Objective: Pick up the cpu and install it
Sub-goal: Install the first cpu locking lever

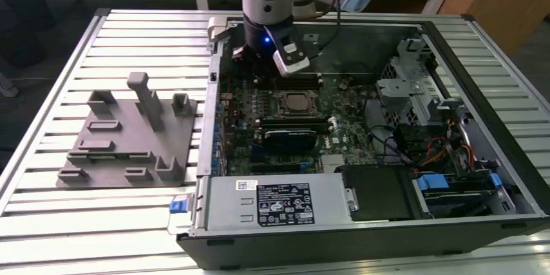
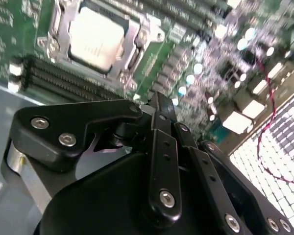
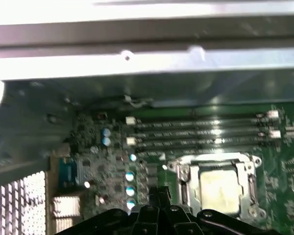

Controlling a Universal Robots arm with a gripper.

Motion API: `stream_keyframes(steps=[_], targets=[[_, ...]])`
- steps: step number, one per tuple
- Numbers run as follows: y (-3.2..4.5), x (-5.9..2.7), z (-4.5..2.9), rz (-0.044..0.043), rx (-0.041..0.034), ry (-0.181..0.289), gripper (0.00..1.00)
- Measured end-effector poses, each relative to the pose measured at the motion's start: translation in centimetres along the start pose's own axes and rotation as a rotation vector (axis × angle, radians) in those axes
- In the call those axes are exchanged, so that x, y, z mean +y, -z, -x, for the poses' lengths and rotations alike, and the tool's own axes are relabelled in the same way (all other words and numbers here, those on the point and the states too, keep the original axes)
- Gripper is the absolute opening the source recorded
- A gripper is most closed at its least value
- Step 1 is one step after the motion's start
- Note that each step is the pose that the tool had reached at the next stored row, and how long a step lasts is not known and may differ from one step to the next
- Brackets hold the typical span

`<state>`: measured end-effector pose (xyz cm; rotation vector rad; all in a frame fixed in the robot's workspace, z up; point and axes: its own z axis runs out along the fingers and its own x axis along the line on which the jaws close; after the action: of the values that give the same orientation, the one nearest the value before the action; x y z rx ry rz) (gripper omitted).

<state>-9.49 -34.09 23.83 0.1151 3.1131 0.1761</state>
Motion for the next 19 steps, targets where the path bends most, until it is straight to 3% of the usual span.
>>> stream_keyframes(steps=[6,12,15,19], targets=[[0.14,-0.02,-0.49,0.0712,0.0051,-0.002,0.11],[0.52,0.01,-0.64,0.1328,0.0096,-0.003,0.11],[0.87,0.05,-0.66,0.1538,0.0112,-0.004,0.11],[0.94,0.06,-0.66,0.1566,0.0111,-0.004,0.11]])
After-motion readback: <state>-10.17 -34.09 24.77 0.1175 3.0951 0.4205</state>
